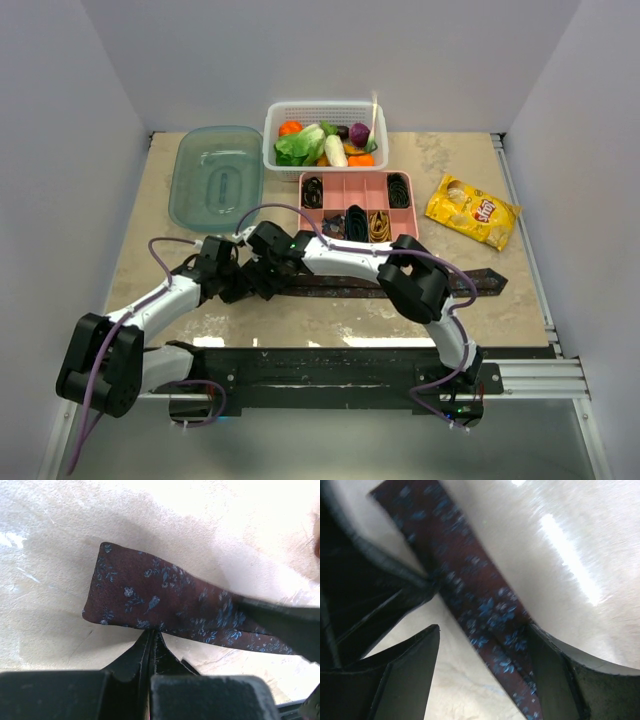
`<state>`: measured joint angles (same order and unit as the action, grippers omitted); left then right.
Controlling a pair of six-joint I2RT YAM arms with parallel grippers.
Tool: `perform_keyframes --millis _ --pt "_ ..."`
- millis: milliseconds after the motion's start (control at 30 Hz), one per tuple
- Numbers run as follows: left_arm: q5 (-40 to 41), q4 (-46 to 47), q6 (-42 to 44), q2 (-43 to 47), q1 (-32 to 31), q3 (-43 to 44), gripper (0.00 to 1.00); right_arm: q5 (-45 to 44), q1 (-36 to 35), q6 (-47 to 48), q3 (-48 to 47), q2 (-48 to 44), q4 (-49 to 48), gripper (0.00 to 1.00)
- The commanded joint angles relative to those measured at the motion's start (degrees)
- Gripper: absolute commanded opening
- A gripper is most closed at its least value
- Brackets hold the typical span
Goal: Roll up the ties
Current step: Flatten out the tie at the center of the board.
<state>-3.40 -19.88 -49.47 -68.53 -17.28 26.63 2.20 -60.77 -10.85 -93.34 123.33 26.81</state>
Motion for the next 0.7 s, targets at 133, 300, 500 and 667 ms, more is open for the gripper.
perform_keyframes --millis 133,300,500,667 --pt "3.0 -0.9 1.4 -2.7 -0.3 -2.2 0.0 3.3 -2.0 2.2 2.0 -5.4 0.7 0.72" --pt "3.1 -2.8 1.7 1.5 -0.3 -1.7 0.0 1.5 -2.0 1.2 4.2 -8.3 -0.4 0.71" --pt "-0.2 -6.4 1.5 14.4 -0.4 -0.8 0.0 0.0 -1.9 -0.9 5.4 -13.7 -2.4 0.72" --pt "-0.6 -7.5 0.9 22.6 -0.4 2.4 0.17 -2.1 -1.8 -2.2 7.0 -18.5 -4.0 0.71"
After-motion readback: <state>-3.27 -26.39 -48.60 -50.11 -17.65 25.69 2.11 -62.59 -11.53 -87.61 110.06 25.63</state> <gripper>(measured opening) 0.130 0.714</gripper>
